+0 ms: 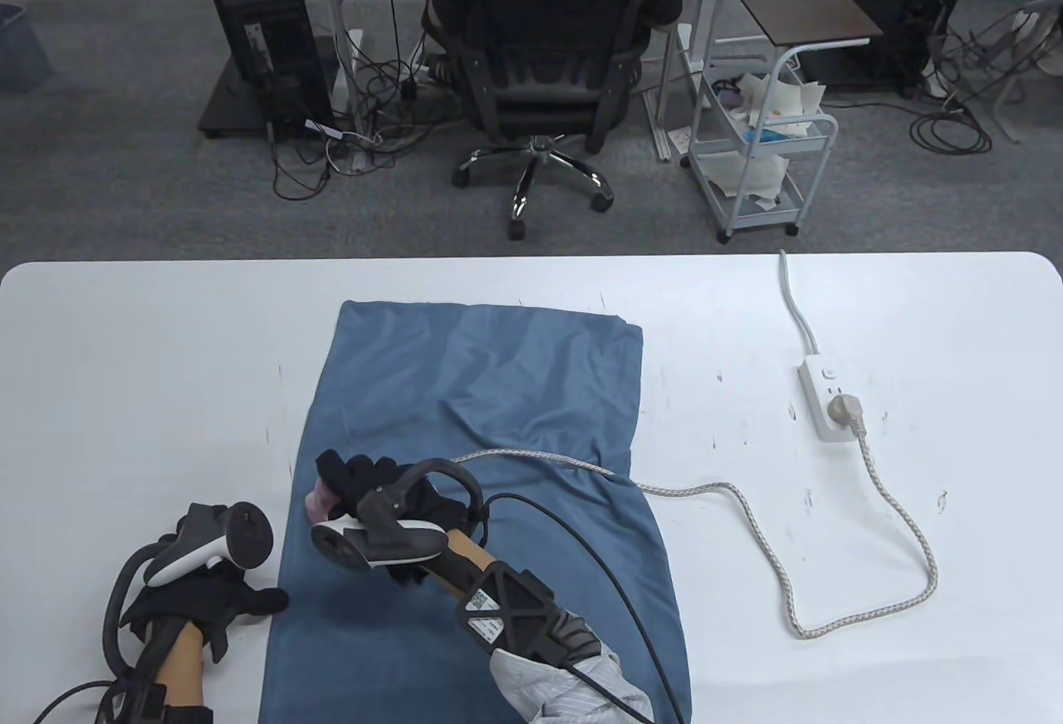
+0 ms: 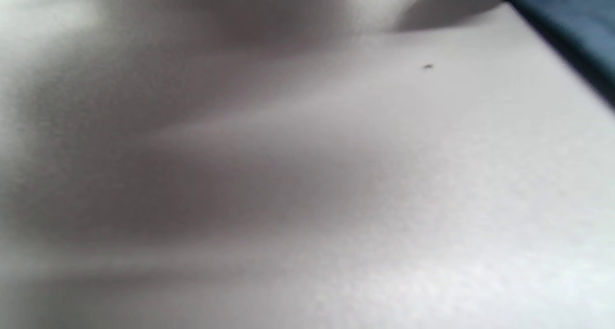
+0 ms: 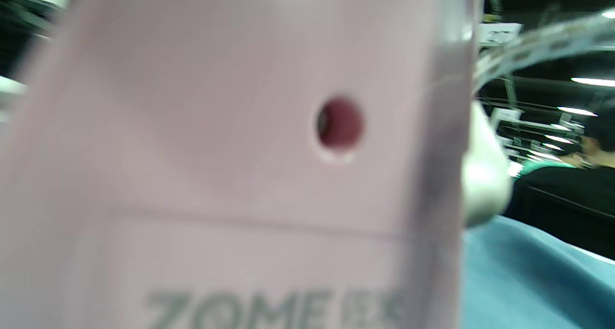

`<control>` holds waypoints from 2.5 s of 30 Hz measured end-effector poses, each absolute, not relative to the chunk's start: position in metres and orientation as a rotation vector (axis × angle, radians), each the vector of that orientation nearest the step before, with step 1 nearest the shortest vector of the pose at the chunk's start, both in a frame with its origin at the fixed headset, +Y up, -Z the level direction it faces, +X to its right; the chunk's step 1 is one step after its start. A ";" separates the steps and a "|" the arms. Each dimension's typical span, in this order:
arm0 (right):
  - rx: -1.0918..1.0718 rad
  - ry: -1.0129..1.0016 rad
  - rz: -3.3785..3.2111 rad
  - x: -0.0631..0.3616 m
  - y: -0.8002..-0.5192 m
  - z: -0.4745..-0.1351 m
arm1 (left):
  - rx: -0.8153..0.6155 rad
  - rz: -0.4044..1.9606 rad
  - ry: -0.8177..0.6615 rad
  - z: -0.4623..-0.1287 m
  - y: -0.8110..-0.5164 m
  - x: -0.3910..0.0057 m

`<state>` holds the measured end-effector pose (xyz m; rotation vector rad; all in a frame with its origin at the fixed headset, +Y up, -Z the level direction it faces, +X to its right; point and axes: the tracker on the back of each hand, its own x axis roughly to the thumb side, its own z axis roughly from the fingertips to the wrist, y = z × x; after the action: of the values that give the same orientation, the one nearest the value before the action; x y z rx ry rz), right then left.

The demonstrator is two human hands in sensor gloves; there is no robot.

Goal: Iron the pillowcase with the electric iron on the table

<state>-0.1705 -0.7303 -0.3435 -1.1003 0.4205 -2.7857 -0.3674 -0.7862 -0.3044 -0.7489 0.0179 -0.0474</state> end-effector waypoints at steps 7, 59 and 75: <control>-1.204 0.323 -2.817 -0.169 -0.724 -0.341 | -0.769 -0.052 0.045 -0.303 -0.785 -0.369; -0.590 0.308 -2.838 -0.013 -0.715 -0.364 | -0.777 -0.124 -0.193 -0.306 -0.785 -0.316; -0.369 0.335 -2.711 0.072 -0.719 -0.363 | -0.781 -0.116 -0.194 -0.307 -0.786 -0.317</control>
<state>0.0716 -0.7187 -0.3631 -0.3691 0.3345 -2.7112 -0.3168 -0.7855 -0.3067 -0.7810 -0.1941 -0.1158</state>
